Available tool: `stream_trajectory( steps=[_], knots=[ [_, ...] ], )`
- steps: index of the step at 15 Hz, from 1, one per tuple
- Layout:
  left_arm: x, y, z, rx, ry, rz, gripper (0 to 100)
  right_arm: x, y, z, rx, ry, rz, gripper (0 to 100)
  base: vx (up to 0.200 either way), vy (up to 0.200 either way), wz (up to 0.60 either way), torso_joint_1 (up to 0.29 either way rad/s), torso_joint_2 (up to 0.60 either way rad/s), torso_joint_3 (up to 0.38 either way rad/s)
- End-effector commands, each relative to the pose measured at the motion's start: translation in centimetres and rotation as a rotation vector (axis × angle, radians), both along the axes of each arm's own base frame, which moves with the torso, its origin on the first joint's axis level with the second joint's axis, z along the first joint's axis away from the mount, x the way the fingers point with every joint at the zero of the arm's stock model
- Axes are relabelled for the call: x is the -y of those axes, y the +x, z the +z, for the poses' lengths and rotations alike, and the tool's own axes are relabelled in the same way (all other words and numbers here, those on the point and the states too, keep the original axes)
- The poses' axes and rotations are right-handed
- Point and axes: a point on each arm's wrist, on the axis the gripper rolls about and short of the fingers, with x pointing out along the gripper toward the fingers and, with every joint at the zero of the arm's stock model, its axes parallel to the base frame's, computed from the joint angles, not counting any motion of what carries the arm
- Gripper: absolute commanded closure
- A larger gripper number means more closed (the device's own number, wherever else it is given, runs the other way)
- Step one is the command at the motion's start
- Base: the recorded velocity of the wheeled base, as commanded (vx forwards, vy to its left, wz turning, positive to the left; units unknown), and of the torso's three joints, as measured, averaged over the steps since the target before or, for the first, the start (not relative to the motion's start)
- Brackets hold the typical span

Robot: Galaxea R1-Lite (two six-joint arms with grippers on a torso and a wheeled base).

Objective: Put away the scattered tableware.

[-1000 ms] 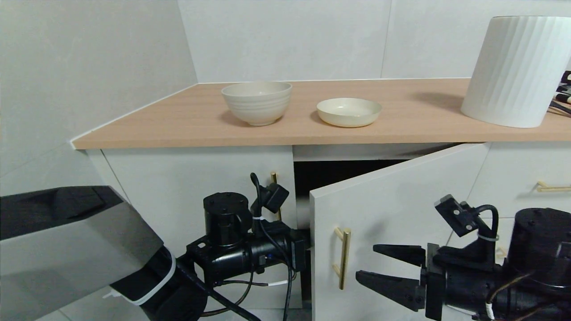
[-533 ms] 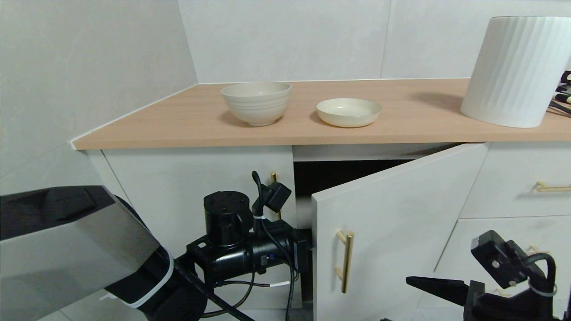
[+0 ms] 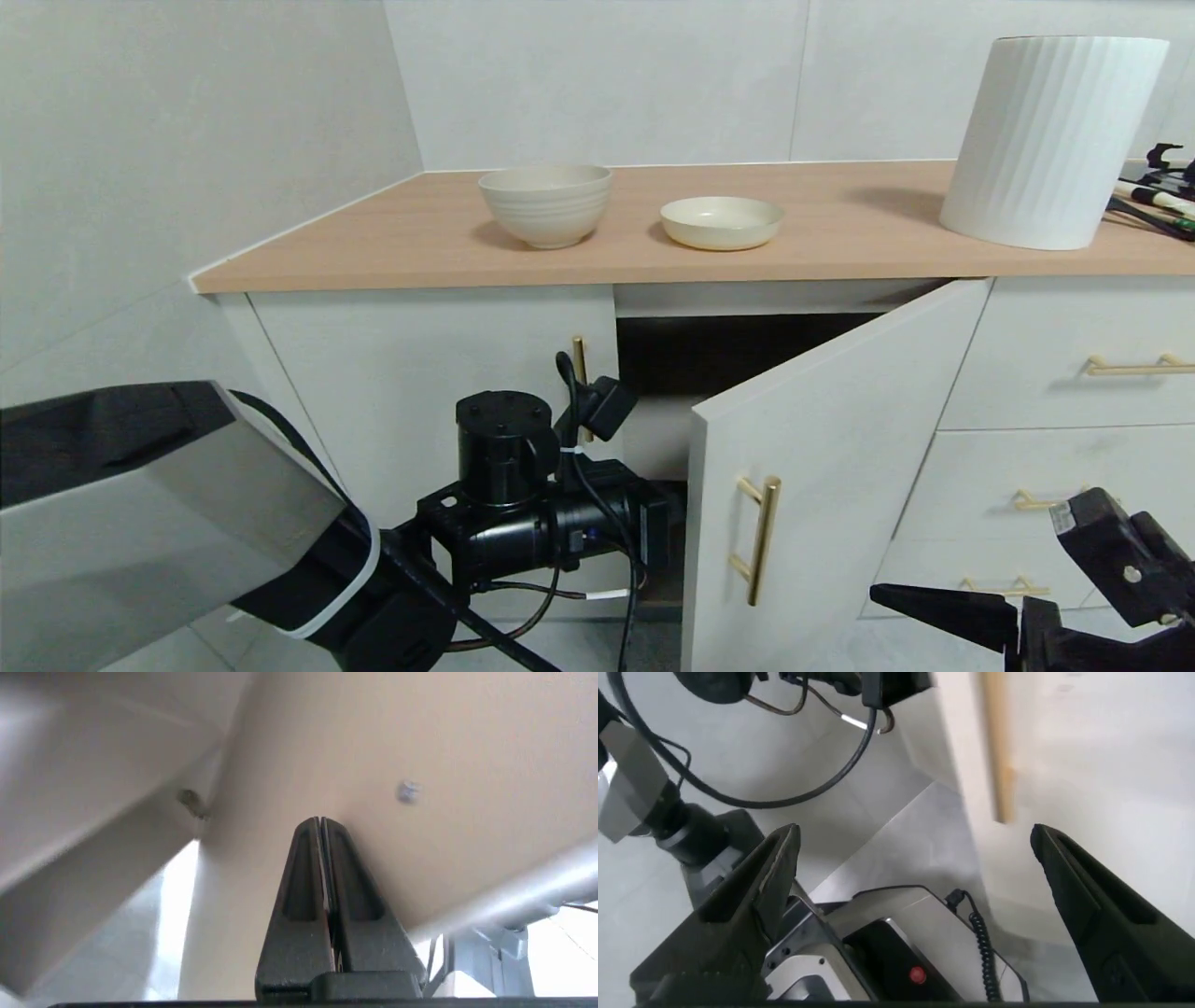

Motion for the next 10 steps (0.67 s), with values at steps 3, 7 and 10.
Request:
stream_trajectory(
  steps=[3, 7, 10],
  knots=[
    [0.4, 0.4, -0.1, 0.004, -0.003, -0.001, 100, 0.1, -0.1, 0.1, 0.004, 0.006, 0.001, 0, 0.0, 0.0, 0.0, 0.0, 0.0, 0.0],
    [1.0, 1.1, -0.1, -0.015, 0.013, 0.0, 100, 0.1, -0.1, 0.1, 0.004, 0.006, 0.001, 0, 0.0, 0.0, 0.0, 0.0, 0.0, 0.0],
    [1.6, 1.8, 0.4, -0.015, 0.013, 0.0, 100, 0.1, -0.1, 0.1, 0.004, 0.005, 0.001, 0, -0.067, 0.0, 0.0, -0.001, 0.0, 0.001]
  ],
)
